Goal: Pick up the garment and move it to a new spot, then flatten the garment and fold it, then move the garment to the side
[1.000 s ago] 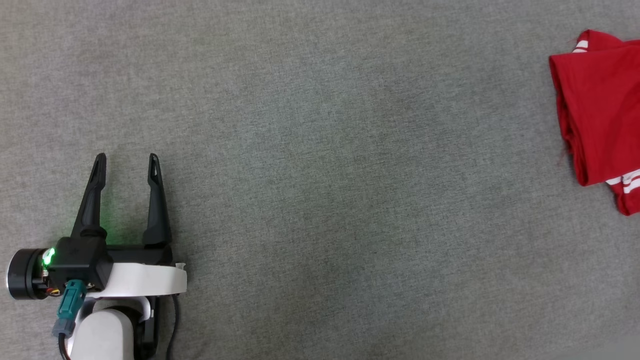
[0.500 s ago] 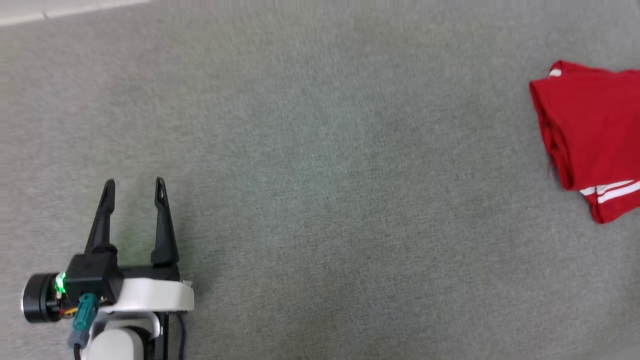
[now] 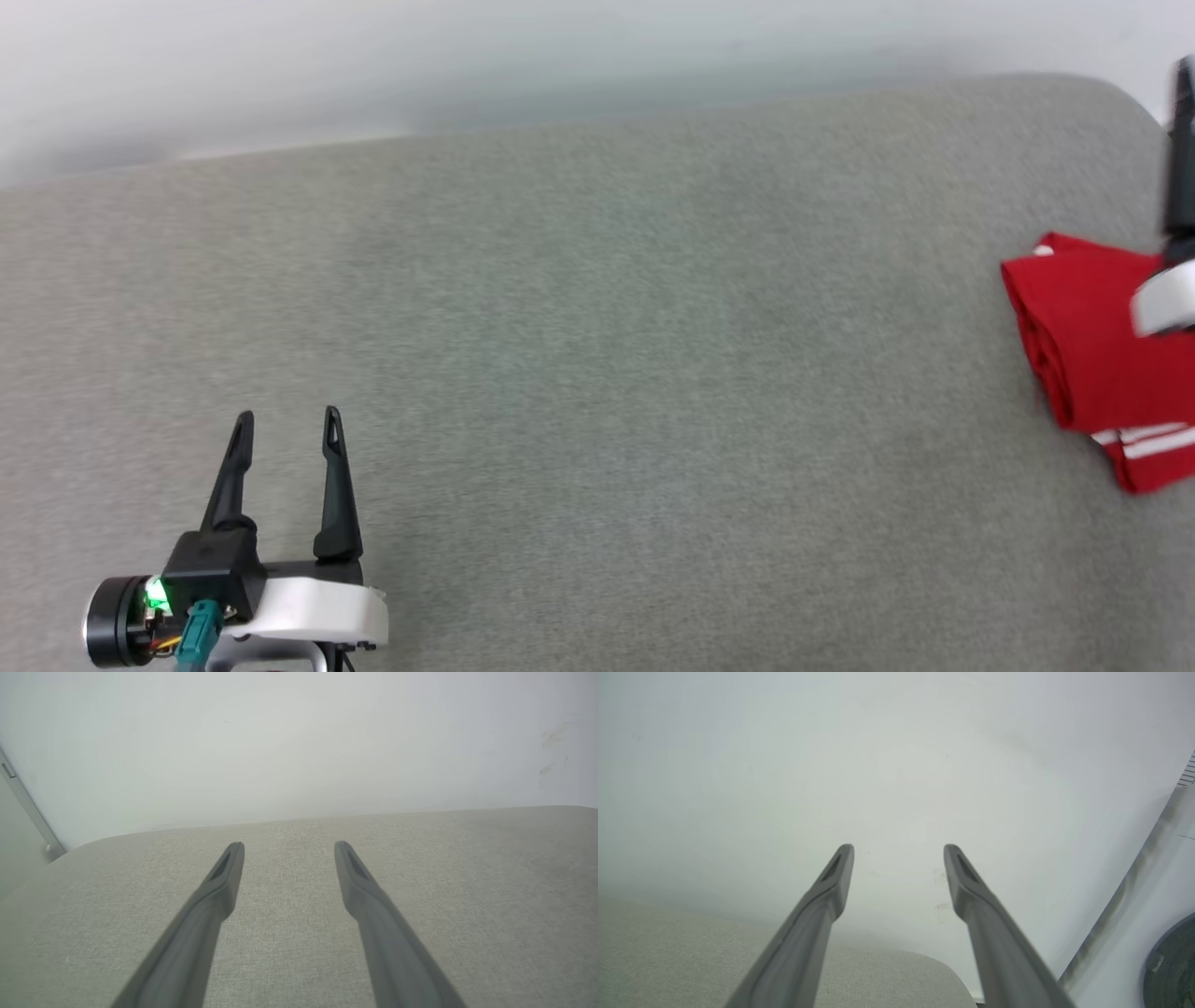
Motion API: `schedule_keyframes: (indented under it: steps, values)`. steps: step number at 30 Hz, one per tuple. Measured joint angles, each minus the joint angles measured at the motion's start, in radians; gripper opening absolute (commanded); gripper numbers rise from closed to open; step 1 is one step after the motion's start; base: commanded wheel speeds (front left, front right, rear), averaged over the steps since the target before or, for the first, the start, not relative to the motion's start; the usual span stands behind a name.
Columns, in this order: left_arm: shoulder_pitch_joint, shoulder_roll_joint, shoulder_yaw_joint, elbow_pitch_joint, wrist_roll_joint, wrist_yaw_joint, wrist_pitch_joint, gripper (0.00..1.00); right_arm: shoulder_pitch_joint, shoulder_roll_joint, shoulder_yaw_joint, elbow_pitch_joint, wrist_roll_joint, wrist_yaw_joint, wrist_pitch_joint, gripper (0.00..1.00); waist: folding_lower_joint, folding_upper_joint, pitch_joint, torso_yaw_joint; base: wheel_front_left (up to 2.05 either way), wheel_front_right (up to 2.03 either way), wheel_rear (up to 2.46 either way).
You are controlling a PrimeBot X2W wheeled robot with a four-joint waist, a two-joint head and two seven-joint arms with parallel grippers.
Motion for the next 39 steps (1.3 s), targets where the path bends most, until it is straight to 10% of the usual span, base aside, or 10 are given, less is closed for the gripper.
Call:
schedule_keyframes:
  steps: [12,39]
  values:
    - [0.029,-0.003,-0.025,0.027,-0.006,0.006,0.0,1.0,0.319,0.22,0.072,-0.24,0.067,0.0,-0.018,1.0,-0.0001,0.0,-0.086,0.093,0.0,0.0,0.0]
    - [0.089,-0.005,-0.063,0.062,-0.032,-0.024,0.0,1.0,0.657,0.295,0.03,-0.309,0.097,0.0,-0.018,1.0,-0.0001,0.0,-0.172,0.123,0.0,0.0,0.0]
